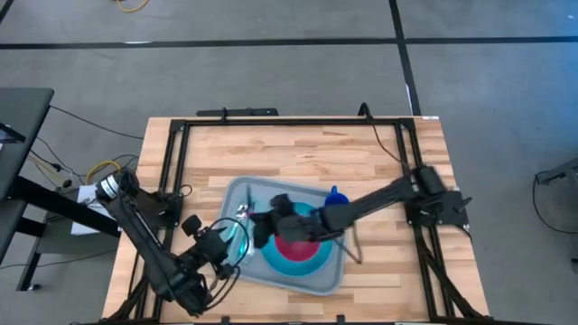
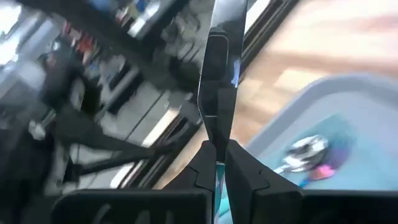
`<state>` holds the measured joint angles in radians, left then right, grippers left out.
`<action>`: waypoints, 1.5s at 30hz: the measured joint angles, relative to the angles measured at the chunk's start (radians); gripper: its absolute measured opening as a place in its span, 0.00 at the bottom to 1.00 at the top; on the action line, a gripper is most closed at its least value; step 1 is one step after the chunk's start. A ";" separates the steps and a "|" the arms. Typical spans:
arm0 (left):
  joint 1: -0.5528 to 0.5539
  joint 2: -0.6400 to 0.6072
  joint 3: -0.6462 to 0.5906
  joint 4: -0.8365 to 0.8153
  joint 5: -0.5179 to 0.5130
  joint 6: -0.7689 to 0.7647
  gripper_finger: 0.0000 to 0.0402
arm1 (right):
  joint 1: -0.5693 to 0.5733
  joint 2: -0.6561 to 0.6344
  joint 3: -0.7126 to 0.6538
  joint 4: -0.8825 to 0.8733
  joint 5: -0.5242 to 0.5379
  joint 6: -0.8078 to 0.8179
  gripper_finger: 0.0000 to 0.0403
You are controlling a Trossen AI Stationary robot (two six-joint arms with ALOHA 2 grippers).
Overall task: Set up tray
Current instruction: Put the white and blue knife on top of the green napkin to the right of the blue and purple fork
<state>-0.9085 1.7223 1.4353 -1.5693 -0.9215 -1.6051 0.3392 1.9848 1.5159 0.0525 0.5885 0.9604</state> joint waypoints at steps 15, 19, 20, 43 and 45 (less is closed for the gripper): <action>-0.132 -0.008 0.001 -0.001 0.033 0.053 0.33 | -0.069 0.288 0.409 -0.539 -0.043 0.408 0.02; -0.166 -0.008 0.001 -0.001 0.006 0.028 0.33 | -0.077 0.303 0.412 -0.545 -0.081 0.507 0.02; -0.172 -0.008 0.001 -0.001 -0.001 0.019 0.33 | -0.081 0.308 0.412 -0.550 -0.098 0.531 0.02; -0.198 -0.008 0.001 -0.002 -0.008 -0.024 0.33 | -0.144 0.299 0.409 -0.610 -0.350 0.476 0.10; -0.198 -0.008 0.001 -0.002 -0.008 -0.024 0.33 | -0.151 0.300 0.409 -0.559 -0.363 0.466 0.14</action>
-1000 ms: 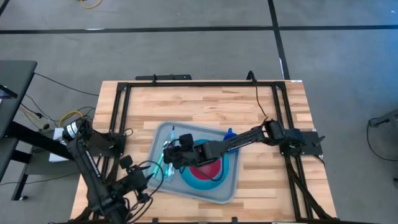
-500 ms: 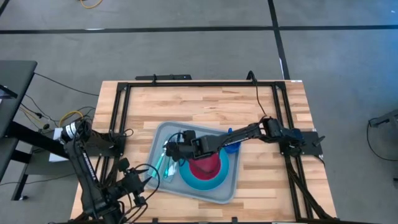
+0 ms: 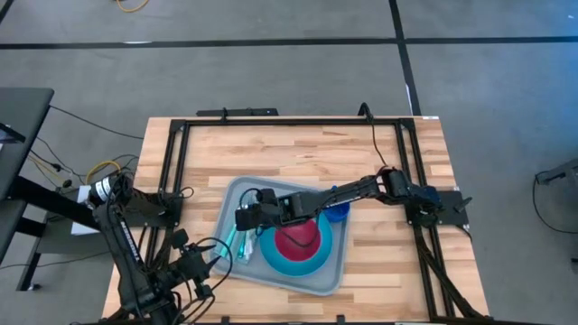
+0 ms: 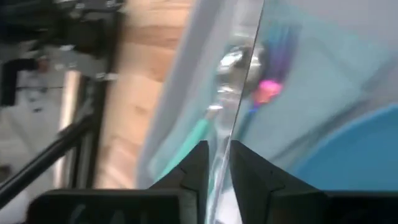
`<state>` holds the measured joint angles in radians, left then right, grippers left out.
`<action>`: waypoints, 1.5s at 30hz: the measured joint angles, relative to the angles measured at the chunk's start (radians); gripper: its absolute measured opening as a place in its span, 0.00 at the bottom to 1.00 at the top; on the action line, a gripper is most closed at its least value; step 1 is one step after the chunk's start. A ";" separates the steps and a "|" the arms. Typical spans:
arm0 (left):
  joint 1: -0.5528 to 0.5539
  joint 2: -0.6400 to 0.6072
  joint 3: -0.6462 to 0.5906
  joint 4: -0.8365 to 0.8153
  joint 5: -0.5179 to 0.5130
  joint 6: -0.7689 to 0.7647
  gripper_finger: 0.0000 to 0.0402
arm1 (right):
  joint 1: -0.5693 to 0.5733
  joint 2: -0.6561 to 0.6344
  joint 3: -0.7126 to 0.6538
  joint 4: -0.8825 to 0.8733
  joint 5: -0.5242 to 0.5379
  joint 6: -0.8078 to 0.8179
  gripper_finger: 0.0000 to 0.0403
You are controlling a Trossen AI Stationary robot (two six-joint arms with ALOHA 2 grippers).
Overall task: Set up tray
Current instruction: Put the white and blue knife on top of the green napkin to the right of the blue and purple fork
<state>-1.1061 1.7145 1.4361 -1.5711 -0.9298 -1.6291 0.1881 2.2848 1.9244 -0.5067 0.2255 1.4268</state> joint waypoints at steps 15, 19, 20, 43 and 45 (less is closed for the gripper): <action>0.000 0.000 0.000 0.000 0.034 -0.045 0.33 | -0.033 -0.009 0.003 0.081 -0.230 -0.137 0.25; 0.000 0.000 -0.001 0.000 0.035 -0.085 0.33 | -0.044 -0.026 0.054 0.080 -0.387 -0.220 0.25; 0.000 0.000 -0.001 0.000 0.034 -0.093 0.33 | -0.042 -0.034 0.068 0.065 -0.427 -0.248 0.25; 0.301 0.006 -0.243 0.338 0.266 -0.161 0.33 | 0.378 -0.479 0.125 -0.722 0.485 -0.800 0.25; 0.349 0.006 -0.251 0.380 0.280 -0.109 0.33 | 0.427 -0.496 0.089 -0.796 0.555 -0.726 0.25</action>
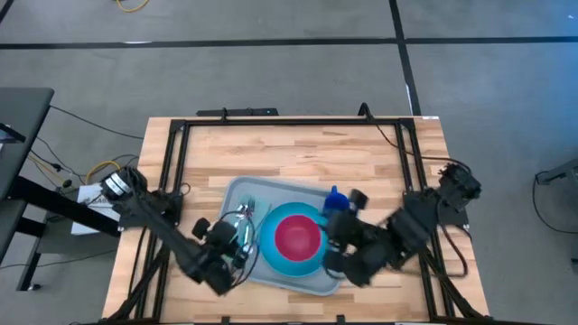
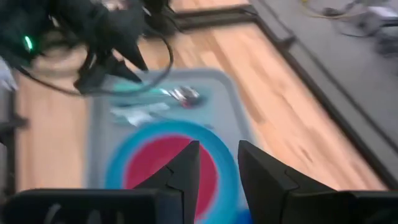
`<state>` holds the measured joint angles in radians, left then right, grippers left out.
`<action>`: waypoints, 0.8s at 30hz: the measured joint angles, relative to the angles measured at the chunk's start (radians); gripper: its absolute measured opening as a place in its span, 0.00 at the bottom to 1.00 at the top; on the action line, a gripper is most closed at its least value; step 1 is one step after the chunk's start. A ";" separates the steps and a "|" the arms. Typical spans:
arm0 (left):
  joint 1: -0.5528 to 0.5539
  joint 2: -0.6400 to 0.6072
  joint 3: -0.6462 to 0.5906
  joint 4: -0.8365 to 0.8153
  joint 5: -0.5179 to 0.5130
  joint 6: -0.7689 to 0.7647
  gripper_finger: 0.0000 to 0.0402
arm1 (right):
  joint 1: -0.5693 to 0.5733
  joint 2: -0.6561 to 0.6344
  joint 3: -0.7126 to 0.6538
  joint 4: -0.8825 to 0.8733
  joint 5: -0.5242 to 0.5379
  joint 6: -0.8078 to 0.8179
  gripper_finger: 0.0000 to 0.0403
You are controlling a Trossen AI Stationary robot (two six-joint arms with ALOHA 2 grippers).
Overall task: Set up tray
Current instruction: Put the white and blue knife on top of the green napkin to the right of the blue and purple fork
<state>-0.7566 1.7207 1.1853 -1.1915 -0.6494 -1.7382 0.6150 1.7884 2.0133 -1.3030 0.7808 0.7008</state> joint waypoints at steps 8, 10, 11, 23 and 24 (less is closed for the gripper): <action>0.140 0.000 0.000 0.228 0.030 0.242 0.33 | 0.124 -0.082 -0.279 -0.216 0.138 0.401 0.25; 0.163 0.004 0.000 0.249 0.049 0.267 0.33 | 0.157 -0.097 -0.393 -0.165 0.168 0.496 0.25; 0.172 0.010 0.000 0.242 0.054 0.269 0.33 | 0.174 -0.104 -0.452 -0.135 0.193 0.544 0.25; 0.255 0.157 0.000 0.140 0.140 0.272 0.33 | 0.309 -0.119 -0.973 0.451 0.321 0.809 0.25; 0.265 0.158 0.000 0.131 0.139 0.273 0.33 | 0.312 -0.119 -0.987 0.465 0.326 0.810 0.25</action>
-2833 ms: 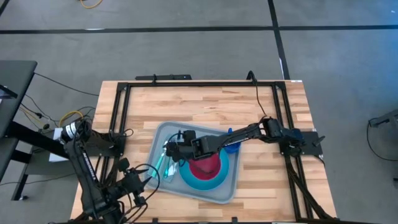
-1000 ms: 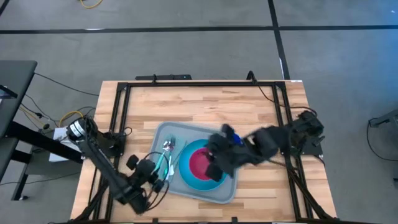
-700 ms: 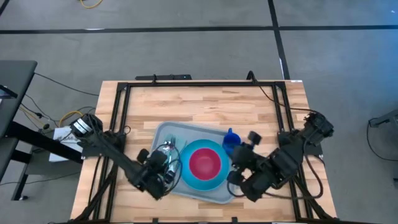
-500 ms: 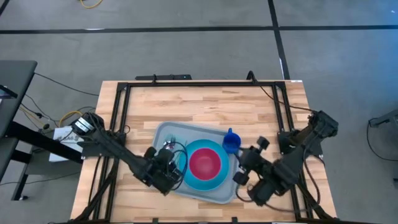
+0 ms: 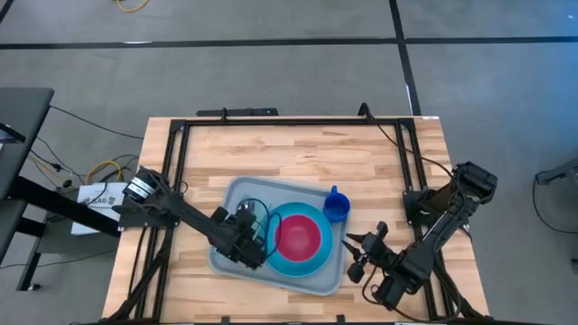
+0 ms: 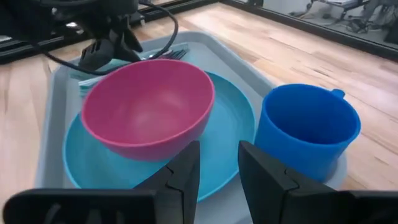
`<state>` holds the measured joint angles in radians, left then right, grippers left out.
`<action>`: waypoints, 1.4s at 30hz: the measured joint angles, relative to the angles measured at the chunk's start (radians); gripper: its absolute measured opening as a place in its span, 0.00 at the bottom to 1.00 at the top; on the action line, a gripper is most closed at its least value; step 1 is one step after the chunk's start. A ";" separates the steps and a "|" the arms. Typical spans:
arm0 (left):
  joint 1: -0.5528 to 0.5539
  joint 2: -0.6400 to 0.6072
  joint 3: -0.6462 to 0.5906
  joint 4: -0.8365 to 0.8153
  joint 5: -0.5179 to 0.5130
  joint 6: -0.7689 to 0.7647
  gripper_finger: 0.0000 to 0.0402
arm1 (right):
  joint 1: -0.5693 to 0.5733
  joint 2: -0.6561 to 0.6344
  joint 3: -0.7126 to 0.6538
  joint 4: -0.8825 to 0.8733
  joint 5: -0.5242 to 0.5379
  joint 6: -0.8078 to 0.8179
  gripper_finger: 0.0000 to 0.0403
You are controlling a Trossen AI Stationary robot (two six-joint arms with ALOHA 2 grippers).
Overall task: Set up tray
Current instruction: Put the white and blue knife on top of the green napkin to the right of the blue and purple fork
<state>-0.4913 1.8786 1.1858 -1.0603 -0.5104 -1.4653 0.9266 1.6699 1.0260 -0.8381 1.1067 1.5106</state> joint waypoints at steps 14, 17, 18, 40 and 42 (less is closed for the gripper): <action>0.080 0.000 0.000 0.010 -0.009 0.058 0.33 | 0.001 0.000 -0.017 0.070 -0.004 0.037 0.25; 0.084 0.007 0.000 0.025 -0.010 0.058 0.33 | 0.001 0.000 -0.017 0.068 -0.005 0.037 0.25; 0.086 0.009 0.000 0.034 -0.010 0.058 0.33 | 0.001 0.000 -0.017 0.067 -0.005 0.034 0.25; 0.122 0.039 0.000 0.056 -0.022 0.110 0.04 | -0.111 0.000 -0.016 -0.006 -0.075 -0.001 0.25; 0.128 0.039 0.000 0.057 -0.022 0.117 0.02 | -0.111 0.000 -0.016 -0.006 -0.086 -0.001 0.25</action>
<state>-0.3637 1.9171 1.1862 -1.0031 -0.5320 -1.3479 0.8157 1.6699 1.0096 -0.8444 1.0210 1.5101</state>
